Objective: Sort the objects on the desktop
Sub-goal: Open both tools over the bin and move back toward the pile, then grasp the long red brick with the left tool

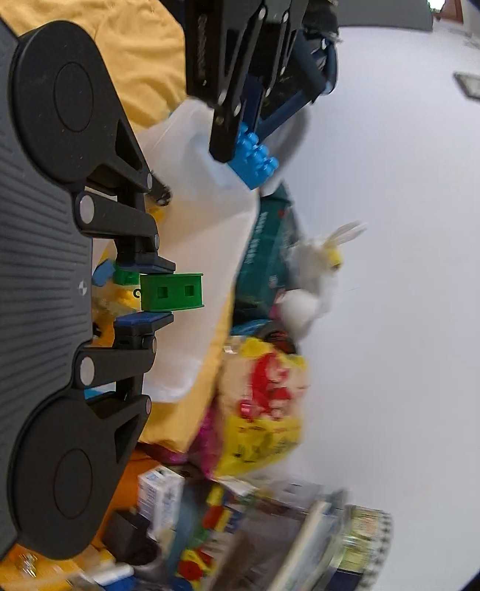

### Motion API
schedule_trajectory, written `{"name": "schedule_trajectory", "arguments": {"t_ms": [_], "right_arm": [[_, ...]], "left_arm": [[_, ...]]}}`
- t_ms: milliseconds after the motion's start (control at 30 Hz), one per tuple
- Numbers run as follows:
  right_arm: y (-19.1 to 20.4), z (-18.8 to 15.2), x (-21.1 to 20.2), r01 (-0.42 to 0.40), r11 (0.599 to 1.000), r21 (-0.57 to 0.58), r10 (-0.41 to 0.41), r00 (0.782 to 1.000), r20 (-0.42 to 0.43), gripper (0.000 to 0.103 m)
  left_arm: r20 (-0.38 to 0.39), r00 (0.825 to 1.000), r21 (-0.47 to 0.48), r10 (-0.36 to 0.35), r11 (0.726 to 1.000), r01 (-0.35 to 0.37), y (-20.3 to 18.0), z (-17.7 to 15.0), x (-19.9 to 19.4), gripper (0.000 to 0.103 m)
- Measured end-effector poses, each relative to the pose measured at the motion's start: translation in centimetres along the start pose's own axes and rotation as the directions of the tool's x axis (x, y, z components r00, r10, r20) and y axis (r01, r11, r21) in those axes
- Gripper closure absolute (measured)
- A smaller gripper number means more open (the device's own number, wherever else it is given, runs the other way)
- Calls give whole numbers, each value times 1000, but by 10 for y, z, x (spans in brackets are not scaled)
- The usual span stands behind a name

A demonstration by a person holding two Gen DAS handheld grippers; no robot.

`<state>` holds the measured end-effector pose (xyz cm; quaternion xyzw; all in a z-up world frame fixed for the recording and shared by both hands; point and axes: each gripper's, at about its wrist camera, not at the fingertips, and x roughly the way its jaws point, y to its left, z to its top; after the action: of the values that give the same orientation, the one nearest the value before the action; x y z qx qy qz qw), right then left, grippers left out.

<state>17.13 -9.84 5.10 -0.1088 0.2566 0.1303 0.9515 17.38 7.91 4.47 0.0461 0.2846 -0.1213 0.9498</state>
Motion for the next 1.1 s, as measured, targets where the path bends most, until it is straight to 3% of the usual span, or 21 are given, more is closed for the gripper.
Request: {"name": "schedule_trajectory", "arguments": {"t_ms": [100, 167, 267, 367, 533, 733, 900, 1100], "right_arm": [[-10, -11, 16, 11, 999, 39, -10, 999, -39, 75], [-17, -15, 12, -6, 997, 80, 9, 999, -37, 72], [-15, -18, -8, 6, 999, 44, -7, 1000, 20, 71], [-12, -17, -28, -11, 999, 46, 9, 998, 56, 71], [-4, -20, -48, -61, 994, 95, 51, 994, 99, 63], [17, -42, -49, -116, 986, 123, 110, 992, 56, 61], [36, -66, -32, -152, 985, 87, 157, 986, -53, 61], [45, -90, -24, -161, 984, 73, 171, 973, -157, 58]], "left_arm": [[-64, 998, -30, -18, 999, 16, 5, -4, 16, 73], [-45, 999, -47, -11, 999, 9, 7, -8, 9, 66], [4, 1000, -50, -14, 999, 14, 6, -12, -9, 65], [64, 998, -66, -12, 998, 16, 3, -20, -35, 55], [105, 994, -105, 9, 994, 2, -3, -54, -68, 55], [-22, 1000, -155, 3, 988, -6, 2, -111, -66, 55], [-125, 992, -175, 9, 984, -31, 8, -148, -64, 55], [-191, 981, -171, 18, 984, -51, 12, -177, -63, 55]]}}
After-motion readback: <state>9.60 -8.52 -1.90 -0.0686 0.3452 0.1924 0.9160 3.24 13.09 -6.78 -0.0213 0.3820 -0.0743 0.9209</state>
